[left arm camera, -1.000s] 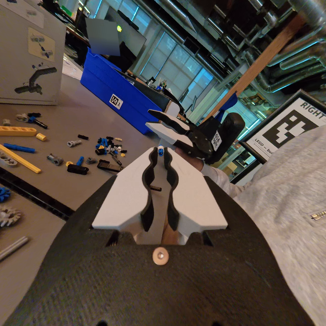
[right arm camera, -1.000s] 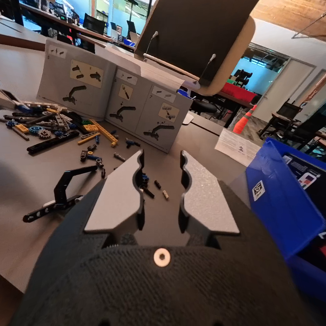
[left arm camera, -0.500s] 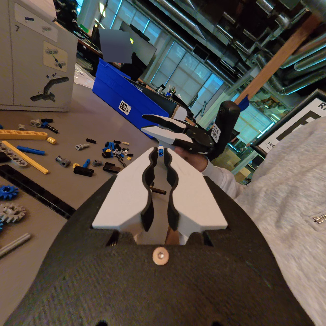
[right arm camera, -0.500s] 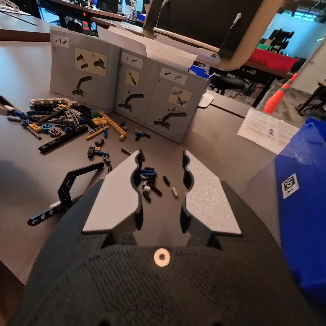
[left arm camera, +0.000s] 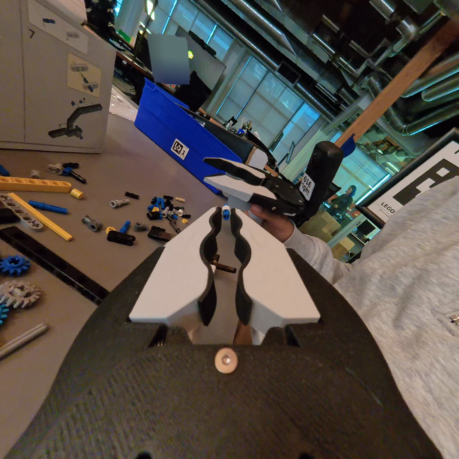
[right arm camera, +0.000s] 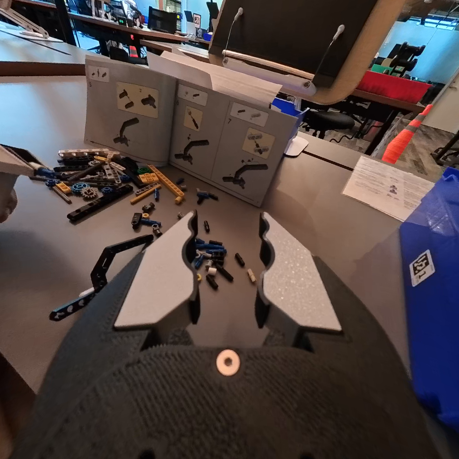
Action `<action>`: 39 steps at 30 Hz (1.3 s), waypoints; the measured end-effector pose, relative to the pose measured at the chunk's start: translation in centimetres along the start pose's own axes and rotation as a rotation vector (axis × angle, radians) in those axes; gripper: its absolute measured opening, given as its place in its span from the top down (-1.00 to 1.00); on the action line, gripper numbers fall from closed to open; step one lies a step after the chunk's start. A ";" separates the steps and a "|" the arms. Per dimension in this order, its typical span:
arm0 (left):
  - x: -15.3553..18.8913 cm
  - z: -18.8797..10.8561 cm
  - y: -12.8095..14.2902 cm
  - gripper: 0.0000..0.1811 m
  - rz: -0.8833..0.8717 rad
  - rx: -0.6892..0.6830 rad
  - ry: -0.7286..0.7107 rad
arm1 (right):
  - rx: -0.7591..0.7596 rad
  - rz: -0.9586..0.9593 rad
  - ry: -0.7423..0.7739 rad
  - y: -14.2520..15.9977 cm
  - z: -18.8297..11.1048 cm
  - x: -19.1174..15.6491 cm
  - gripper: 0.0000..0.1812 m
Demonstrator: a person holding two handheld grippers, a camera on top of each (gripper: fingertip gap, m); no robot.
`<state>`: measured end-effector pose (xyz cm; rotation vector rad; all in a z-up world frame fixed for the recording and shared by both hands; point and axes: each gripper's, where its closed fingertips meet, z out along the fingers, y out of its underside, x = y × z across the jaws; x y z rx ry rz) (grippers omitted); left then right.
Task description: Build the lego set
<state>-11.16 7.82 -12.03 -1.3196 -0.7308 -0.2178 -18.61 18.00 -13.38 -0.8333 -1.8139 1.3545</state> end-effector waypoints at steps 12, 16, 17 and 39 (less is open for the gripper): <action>0.0 -0.3 -0.3 0.93 -0.027 0.022 0.026 | -0.006 0.061 -0.033 0.1 0.2 0.2 0.50; 0.0 -0.3 -0.4 0.93 -0.030 0.024 0.028 | -0.008 0.057 -0.039 0.1 0.2 0.1 0.51; 0.0 -0.3 -0.4 0.93 -0.031 0.024 0.029 | -0.008 0.057 -0.041 0.1 0.2 0.1 0.51; 0.0 -0.7 -0.8 0.94 -0.052 0.056 0.040 | -0.005 0.035 -0.066 0.0 0.1 -0.4 0.56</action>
